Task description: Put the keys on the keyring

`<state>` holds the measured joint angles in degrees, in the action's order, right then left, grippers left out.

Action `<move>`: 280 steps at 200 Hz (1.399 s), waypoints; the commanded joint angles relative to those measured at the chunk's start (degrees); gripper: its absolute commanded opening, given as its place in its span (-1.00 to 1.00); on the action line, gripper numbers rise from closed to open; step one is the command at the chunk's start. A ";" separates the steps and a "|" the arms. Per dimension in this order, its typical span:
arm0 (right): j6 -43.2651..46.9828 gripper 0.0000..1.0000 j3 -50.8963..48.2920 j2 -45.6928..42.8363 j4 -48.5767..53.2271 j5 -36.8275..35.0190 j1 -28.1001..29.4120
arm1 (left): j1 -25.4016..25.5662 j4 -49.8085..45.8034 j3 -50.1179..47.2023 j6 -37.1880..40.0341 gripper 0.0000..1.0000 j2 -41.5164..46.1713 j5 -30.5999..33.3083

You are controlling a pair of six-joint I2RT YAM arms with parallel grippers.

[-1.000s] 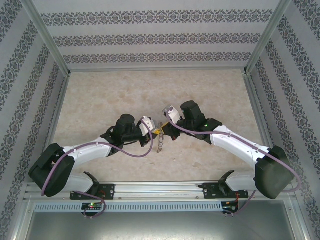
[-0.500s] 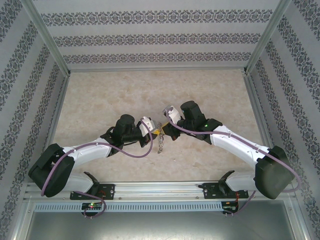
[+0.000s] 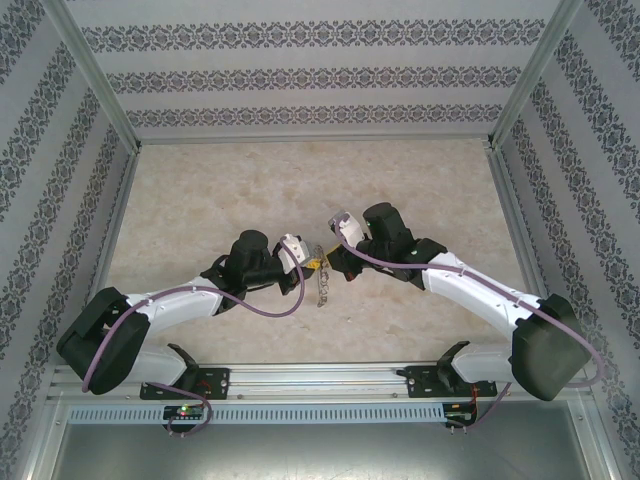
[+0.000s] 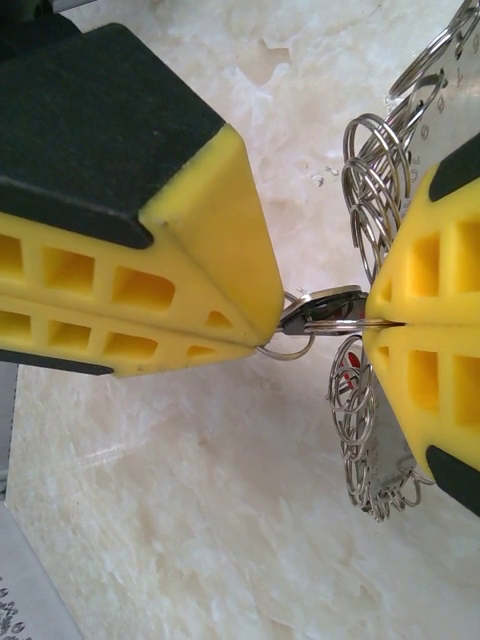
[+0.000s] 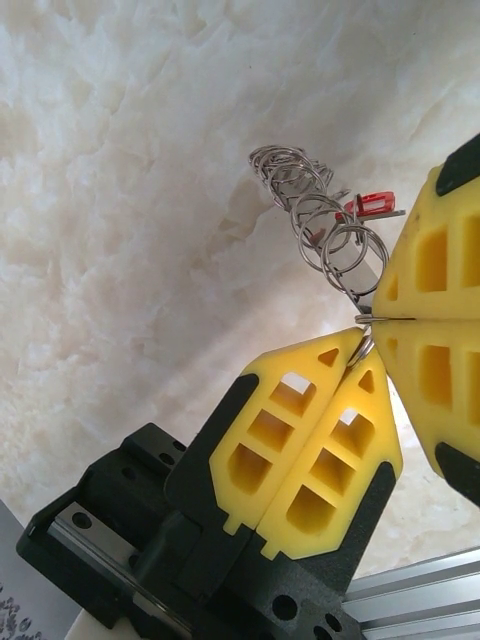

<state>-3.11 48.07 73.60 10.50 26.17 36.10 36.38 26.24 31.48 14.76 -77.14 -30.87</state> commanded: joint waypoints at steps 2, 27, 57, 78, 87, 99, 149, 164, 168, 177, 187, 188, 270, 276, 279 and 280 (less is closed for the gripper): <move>-0.84 -1.00 -1.03 -1.80 -0.52 -1.40 -0.98 | 0.46 2.27 -0.68 0.54 -1.00 1.48 -0.09; -1.04 -1.00 -1.18 -1.70 -0.36 -1.13 -1.30 | 0.45 2.50 -1.07 0.26 -1.00 1.95 0.27; -1.20 -1.00 -1.18 -1.02 -1.18 -0.78 -1.38 | 0.47 2.02 -1.62 0.50 -1.00 2.61 1.05; -1.26 -1.00 -0.39 -0.11 -0.88 -0.57 -1.50 | 0.41 2.60 -2.19 0.18 -1.00 2.79 0.95; -1.28 -1.00 -0.18 0.04 -0.87 -0.61 -1.49 | 0.44 2.76 -2.28 0.18 -1.00 2.62 0.99; -1.37 -1.00 -0.04 0.18 -0.86 -0.69 -1.53 | 0.40 3.02 -2.43 0.18 -1.00 2.55 1.07; -1.20 -1.00 0.00 0.22 -0.39 -0.88 -1.92 | 0.36 3.48 -2.90 0.13 -1.00 2.69 1.17; -1.32 -1.00 -0.08 0.14 -0.33 -0.87 -1.98 | 0.35 3.47 -2.81 0.18 -1.00 2.66 1.17; -1.39 -1.00 -0.13 0.14 -0.35 -0.92 -1.92 | 0.37 3.47 -2.75 0.18 -1.00 2.62 1.25; -1.42 -1.00 -0.17 0.05 -0.32 -0.95 -1.99 | 0.38 3.67 -2.76 0.18 -1.00 2.62 1.33; -1.51 -1.00 -0.27 -0.08 -0.37 -0.98 -2.04 | 0.37 3.81 -2.83 0.09 -1.00 2.55 1.27; -1.48 -1.00 -0.27 -0.06 -0.38 -1.01 -2.06 | 0.37 3.82 -2.88 0.05 -1.00 2.58 1.22; -2.34 -1.00 -1.14 -0.13 -0.82 -0.86 -2.61 | 0.36 4.36 -3.32 -0.17 -1.00 2.50 1.38; -2.33 -1.00 -1.11 -0.13 -0.89 -0.92 -2.61 | 0.36 4.43 -3.28 -0.17 -1.00 2.55 1.38; -2.31 -1.00 -1.08 -0.13 -0.89 -0.85 -2.61 | 0.36 4.41 -3.28 -0.17 -1.00 2.57 1.36; -2.32 -1.00 -1.07 -0.13 -0.86 -0.81 -2.61 | 0.31 4.38 -3.28 -0.17 -1.00 2.59 1.35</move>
<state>-4.64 47.29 73.65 10.44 27.05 35.33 36.38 29.23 29.08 14.74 -75.59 -29.91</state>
